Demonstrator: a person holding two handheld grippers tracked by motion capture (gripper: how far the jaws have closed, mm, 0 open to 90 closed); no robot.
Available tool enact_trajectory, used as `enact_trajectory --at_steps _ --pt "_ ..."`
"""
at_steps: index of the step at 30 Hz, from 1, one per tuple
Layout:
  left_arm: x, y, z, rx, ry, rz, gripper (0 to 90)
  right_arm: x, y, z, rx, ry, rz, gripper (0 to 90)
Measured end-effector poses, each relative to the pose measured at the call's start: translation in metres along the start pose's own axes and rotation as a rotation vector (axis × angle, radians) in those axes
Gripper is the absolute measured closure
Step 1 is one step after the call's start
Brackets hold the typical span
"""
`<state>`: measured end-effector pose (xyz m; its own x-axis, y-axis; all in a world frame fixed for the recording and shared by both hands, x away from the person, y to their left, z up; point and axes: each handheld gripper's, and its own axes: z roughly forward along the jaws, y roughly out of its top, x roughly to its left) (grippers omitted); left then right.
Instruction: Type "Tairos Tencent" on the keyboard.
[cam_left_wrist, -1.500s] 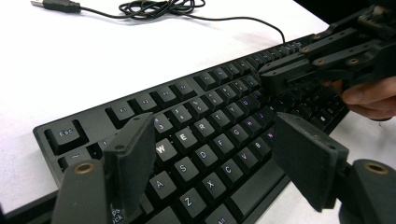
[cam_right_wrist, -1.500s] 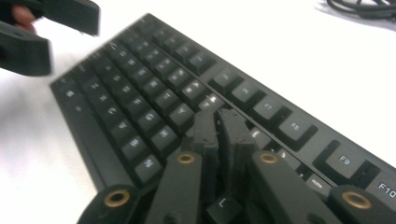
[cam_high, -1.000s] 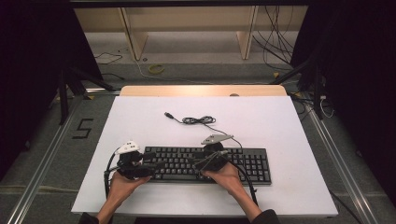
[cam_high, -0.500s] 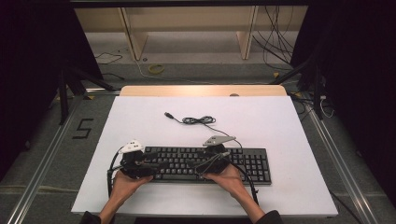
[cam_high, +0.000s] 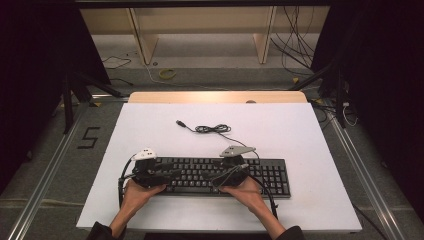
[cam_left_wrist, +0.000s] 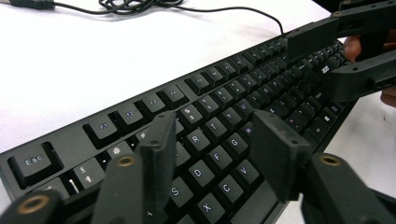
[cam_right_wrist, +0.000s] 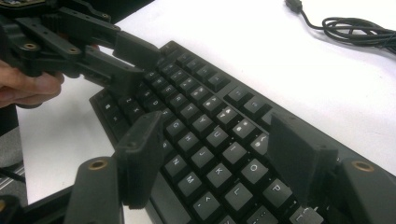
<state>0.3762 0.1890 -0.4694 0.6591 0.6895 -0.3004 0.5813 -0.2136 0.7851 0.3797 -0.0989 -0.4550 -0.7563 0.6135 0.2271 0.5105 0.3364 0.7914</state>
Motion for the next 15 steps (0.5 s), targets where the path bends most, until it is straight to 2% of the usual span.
enact_trajectory --at_steps 3,4,6,9,15 --pt "0.0000 0.0007 0.0018 0.015 -0.004 0.005 59.8 0.0002 -0.0004 -0.0010 0.000 0.000 -0.003 36.4" --pt "-0.0003 0.0010 0.0031 0.028 -0.004 0.020 61.6 0.0002 -0.0006 -0.0011 -0.002 -0.001 -0.004 36.4" --pt "-0.0010 0.0010 0.0039 0.030 -0.006 0.020 65.3 -0.0002 -0.0007 -0.0015 -0.002 -0.003 -0.005 36.4" --pt "-0.0020 0.0022 0.0056 0.043 -0.009 0.043 69.7 -0.0005 -0.0007 -0.0018 -0.004 -0.003 -0.004 36.1" --pt "-0.0035 0.0032 0.0081 0.060 -0.009 0.064 79.9 -0.0007 -0.0008 -0.0018 -0.003 -0.004 -0.001 35.3"
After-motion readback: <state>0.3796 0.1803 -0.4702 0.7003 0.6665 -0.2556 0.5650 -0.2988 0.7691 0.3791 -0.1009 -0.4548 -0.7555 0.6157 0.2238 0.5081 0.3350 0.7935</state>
